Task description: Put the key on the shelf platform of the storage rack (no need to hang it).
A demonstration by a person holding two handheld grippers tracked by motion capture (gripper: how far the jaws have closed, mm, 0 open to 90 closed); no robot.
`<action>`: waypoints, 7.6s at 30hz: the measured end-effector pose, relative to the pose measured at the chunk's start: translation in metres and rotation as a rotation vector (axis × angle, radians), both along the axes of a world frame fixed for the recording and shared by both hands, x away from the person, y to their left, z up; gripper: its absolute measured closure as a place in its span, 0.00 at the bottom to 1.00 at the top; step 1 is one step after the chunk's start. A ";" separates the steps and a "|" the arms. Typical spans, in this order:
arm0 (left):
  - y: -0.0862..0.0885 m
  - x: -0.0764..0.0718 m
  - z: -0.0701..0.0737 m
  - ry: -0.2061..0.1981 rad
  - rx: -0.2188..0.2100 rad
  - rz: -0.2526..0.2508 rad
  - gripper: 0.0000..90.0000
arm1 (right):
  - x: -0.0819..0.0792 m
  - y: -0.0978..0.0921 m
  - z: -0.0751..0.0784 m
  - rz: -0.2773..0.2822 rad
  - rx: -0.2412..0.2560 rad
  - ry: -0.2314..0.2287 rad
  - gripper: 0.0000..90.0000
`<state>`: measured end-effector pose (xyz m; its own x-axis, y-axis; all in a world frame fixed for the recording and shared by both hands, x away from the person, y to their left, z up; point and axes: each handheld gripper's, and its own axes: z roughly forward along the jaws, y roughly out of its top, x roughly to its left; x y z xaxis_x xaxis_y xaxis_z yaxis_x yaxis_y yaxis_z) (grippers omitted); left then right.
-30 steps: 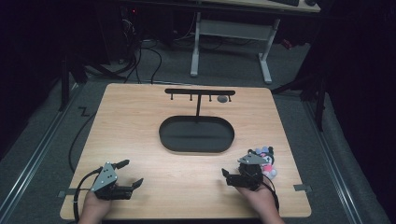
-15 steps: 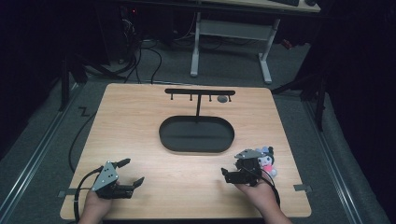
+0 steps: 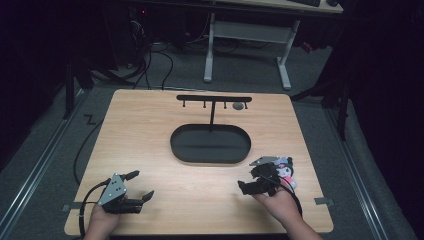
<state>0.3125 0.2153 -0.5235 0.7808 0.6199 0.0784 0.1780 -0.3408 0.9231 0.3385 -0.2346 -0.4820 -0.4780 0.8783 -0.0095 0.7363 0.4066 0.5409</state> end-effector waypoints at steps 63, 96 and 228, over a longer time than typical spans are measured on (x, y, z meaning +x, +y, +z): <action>0.000 0.002 0.001 -0.012 -0.001 -0.019 0.17 | -0.008 -0.040 0.028 0.027 -0.199 0.320 0.34; -0.002 0.003 0.000 0.002 0.015 -0.023 0.17 | 0.009 -0.098 0.026 -0.152 -0.192 0.344 0.23; 0.013 0.002 0.002 0.044 -0.020 0.024 0.01 | 0.111 0.058 0.048 0.091 -0.149 0.269 0.54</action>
<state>0.3147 0.2284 -0.5219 0.7683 0.6392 0.0321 0.2260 -0.3179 0.9208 0.4493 -0.1761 -0.4339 -0.5577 0.8300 0.0024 0.8015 0.5378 0.2614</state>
